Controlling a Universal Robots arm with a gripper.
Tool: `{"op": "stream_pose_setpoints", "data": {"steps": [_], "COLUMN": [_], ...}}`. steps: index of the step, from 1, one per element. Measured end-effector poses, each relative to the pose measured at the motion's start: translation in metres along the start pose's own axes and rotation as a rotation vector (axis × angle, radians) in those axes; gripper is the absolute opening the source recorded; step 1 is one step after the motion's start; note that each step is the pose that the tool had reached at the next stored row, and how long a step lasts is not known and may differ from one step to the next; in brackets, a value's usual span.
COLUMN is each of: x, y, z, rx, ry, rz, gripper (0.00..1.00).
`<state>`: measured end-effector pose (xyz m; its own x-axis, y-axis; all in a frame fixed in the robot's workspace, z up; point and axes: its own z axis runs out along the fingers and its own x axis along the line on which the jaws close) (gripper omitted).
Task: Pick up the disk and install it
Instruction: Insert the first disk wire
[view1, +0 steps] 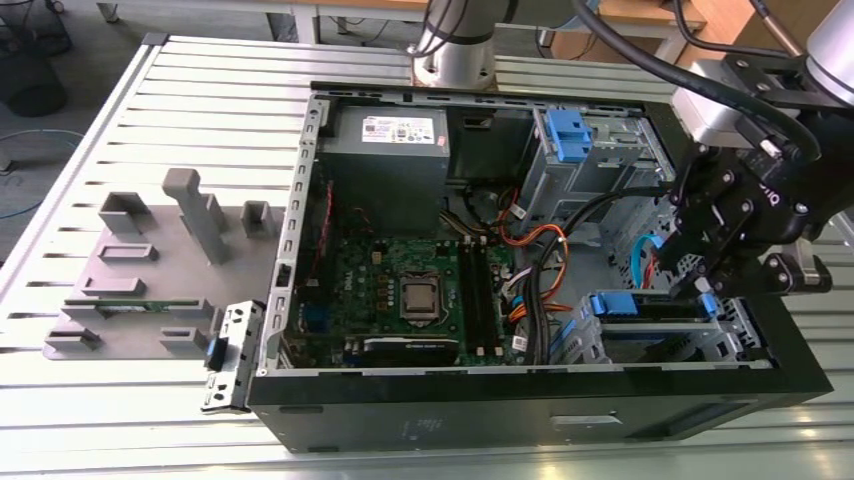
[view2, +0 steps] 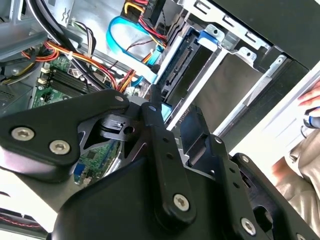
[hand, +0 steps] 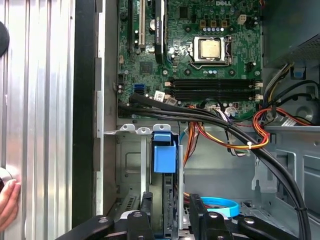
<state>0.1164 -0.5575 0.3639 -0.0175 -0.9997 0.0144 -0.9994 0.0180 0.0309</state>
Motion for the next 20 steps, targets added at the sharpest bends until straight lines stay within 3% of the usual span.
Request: {"op": "stream_pose_setpoints", "data": {"steps": [11,12,20], "x": [-0.0090,-0.0144,-0.0144], "y": [-0.0034,-0.0122,-0.0122], "z": [0.0003,0.0017,0.0024], "rx": [0.0000,0.0001,0.0000], "ry": [0.0002,0.0030,0.0044], "rz": [0.000,0.000,0.000], "gripper": [0.42,0.42,0.42]}}
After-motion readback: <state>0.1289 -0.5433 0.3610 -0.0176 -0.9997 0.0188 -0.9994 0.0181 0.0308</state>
